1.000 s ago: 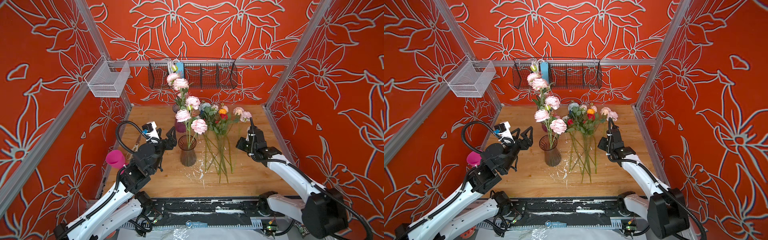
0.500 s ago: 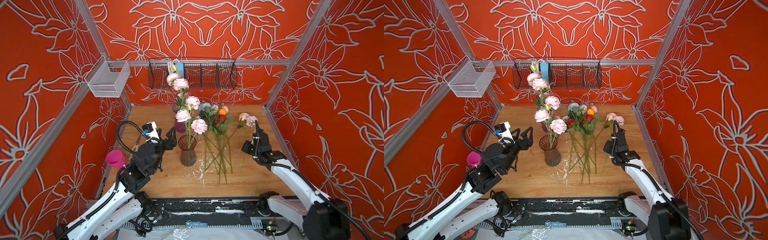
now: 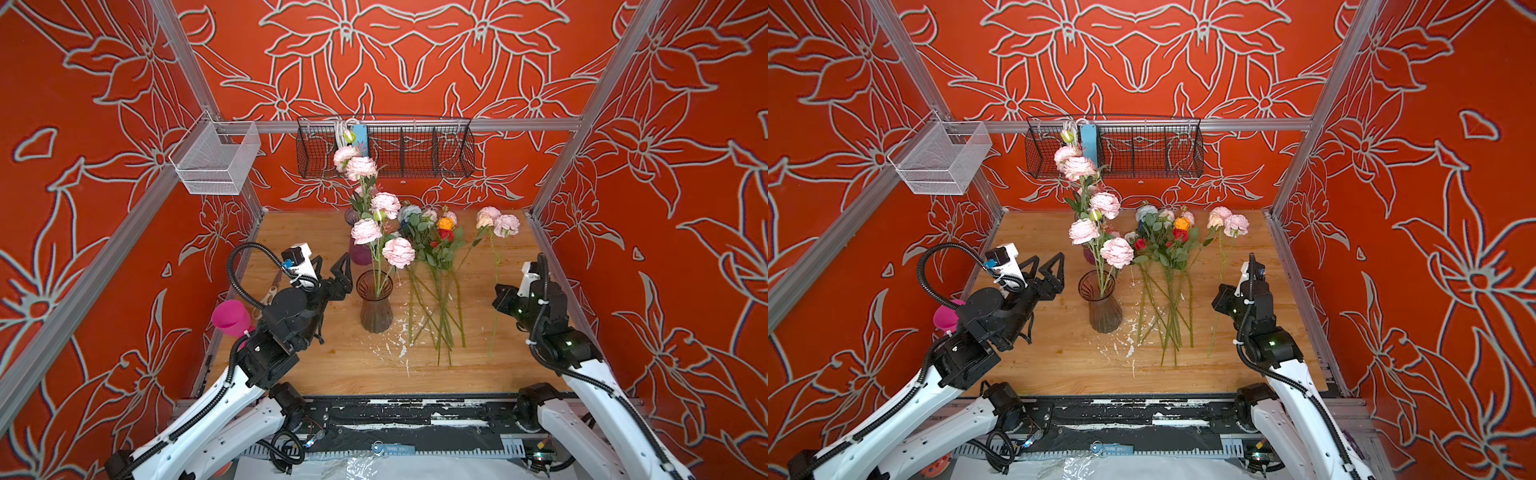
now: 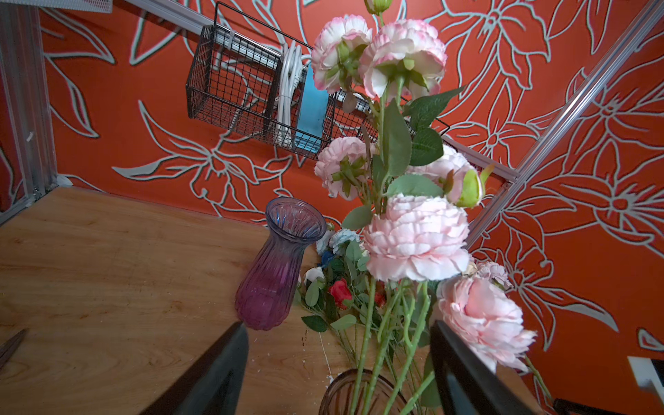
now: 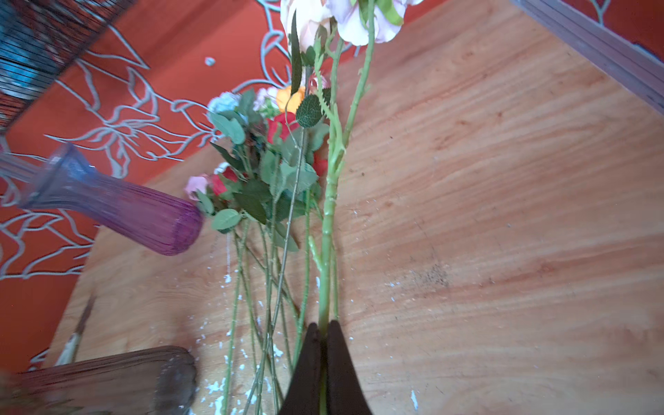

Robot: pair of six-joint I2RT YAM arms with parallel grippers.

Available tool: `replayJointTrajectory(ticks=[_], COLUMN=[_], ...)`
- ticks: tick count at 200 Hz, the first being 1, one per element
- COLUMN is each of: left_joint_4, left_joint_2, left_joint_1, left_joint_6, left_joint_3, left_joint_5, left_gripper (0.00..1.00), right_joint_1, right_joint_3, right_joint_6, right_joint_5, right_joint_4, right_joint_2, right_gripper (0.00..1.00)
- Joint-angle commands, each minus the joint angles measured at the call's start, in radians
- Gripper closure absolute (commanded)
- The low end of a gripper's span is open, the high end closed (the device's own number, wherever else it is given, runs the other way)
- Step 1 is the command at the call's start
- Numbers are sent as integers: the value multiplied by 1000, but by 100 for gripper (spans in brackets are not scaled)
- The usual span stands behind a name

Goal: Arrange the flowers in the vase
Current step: 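Raise the pink flower upright with the right gripper while the left gripper moves toward it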

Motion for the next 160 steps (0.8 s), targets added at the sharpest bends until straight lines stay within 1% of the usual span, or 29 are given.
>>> replayJointTrajectory(ticks=[1,43,66,93,115,128,142,160], left_joint_4=[26,52,73,108,122,126,121,106], left_joint_2=[-12,-36,-50,-67,-77,-78,-67,-60], left_joint_1=[-3,-3,-3,-1,-1,-1,-1,-1], left_joint_6=[9,36,62,117,135,136,131,130], left_joint_3=[29,21,20,17,19,21,23,32], left_joint_5=[19,63,119,231,349,394,387,387], left_gripper=[20,20,19,19,19,19,19,19], right_joint_1=[-5,-5,-2,6,21,29,35,35], right_joint_3=[-8,29,62,124,160,175,184,170], right_joint_6=[-9,-13,-8,-16,-21,-18,-17,-20], right_joint_5=[-45,-105,-154,-204,-237,-223,-198,-96], right_joint_4=[77,132,174,209,243,235,184,78], right_joint_2=[-42,-66,-58,-30,-11,-6,2,29], right_gripper=[98,98,98,98,99,99,100,97])
